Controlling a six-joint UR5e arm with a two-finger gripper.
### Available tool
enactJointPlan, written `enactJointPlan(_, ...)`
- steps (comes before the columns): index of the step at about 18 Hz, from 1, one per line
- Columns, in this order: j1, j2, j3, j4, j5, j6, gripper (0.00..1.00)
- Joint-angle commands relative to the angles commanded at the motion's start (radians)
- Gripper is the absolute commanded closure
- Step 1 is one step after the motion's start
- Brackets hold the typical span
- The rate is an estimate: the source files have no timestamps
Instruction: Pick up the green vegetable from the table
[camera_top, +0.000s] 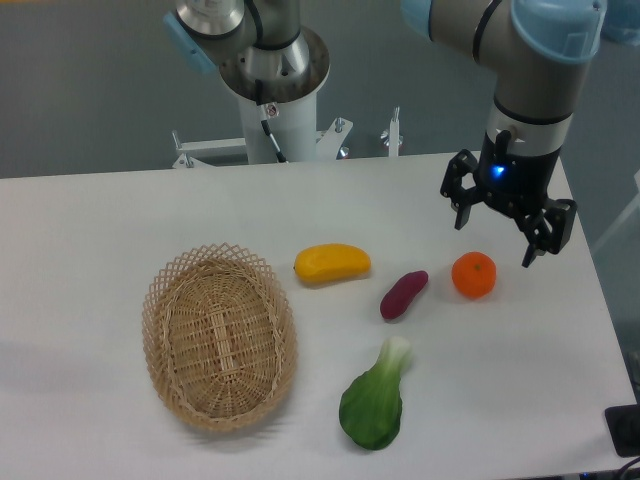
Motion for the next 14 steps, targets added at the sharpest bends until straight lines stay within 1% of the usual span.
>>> enactJointPlan(8,0.002,0.002,-0.009,0.002,-0.006,-0.006,0.00)
enactJointPlan(11,-0.002,0.003,-0.020,0.015,-0.008,-0.038,0.00)
enactJointPlan(14,-0.003,0.003,-0.037,0.024,-0.009,-0.099,0.00)
